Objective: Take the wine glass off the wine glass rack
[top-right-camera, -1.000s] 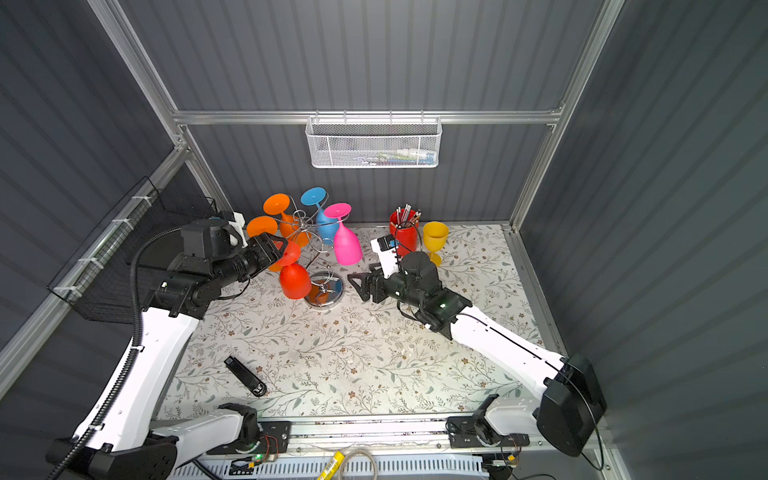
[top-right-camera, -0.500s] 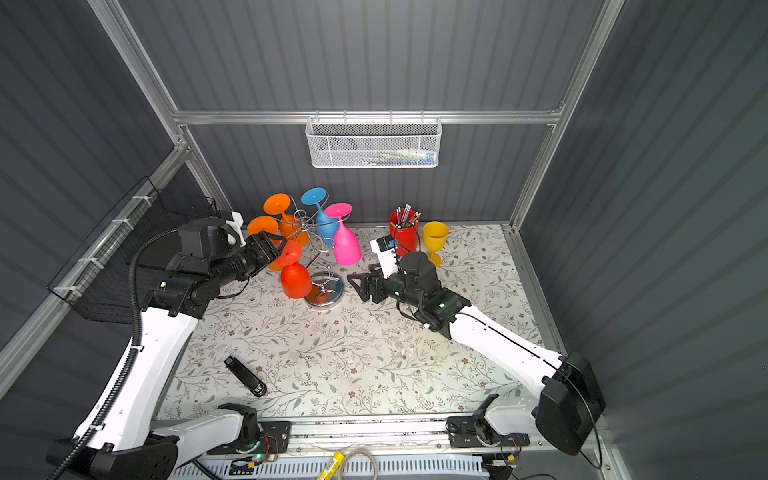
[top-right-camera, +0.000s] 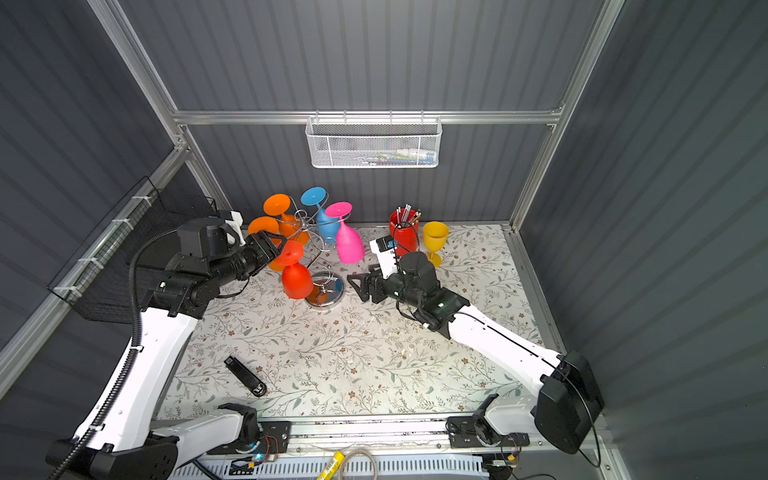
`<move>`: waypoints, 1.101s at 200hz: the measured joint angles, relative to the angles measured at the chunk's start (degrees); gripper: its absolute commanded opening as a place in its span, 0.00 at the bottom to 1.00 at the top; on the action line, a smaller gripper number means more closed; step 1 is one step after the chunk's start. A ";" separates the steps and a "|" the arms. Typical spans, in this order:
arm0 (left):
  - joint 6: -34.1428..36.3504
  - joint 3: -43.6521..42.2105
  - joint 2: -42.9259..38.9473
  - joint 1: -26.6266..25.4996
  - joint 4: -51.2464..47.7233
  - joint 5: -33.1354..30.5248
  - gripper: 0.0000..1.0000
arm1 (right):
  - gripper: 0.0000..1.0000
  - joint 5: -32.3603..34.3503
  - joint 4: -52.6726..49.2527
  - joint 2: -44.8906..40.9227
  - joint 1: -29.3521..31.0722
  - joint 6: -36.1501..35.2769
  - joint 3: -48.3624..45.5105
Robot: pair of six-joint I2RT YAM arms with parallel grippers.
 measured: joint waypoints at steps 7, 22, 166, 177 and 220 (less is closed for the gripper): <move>-0.02 0.00 -0.02 0.00 0.39 0.26 0.62 | 0.80 0.00 0.00 0.00 0.00 0.00 0.00; -0.04 0.04 -0.02 0.00 0.74 0.66 0.62 | 0.79 0.00 0.00 0.04 0.00 0.02 0.00; -0.20 -0.74 -0.24 0.00 1.49 0.79 0.62 | 0.80 0.00 0.00 0.37 0.00 0.17 0.00; -0.20 -0.98 -0.22 0.00 1.46 0.79 0.62 | 0.80 0.00 0.00 0.37 0.00 0.17 0.00; -0.17 -1.05 -0.17 0.00 1.46 0.72 0.62 | 0.80 0.00 0.00 0.37 0.00 0.17 0.00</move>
